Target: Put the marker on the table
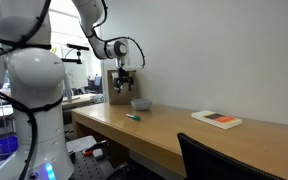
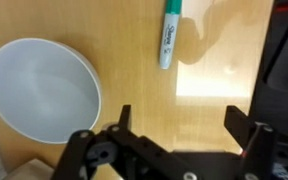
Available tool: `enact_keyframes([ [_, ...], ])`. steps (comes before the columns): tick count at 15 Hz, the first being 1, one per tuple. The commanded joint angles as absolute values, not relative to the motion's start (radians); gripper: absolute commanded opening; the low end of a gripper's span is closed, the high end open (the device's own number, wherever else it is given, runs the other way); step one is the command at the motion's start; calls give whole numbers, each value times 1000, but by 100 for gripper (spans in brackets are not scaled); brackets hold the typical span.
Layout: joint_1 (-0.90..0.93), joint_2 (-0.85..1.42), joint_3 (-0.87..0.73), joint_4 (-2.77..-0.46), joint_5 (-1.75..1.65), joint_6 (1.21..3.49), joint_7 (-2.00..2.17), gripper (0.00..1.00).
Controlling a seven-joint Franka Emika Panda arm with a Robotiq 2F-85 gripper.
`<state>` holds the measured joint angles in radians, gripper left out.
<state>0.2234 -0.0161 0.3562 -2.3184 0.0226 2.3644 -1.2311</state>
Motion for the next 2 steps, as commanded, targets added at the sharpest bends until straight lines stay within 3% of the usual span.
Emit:
enact_keyframes([
  [1,248,-47,317,-2273,19,2242,-1258,100],
  [2,249,-47,310,-2263,2,2226,-1260,100],
])
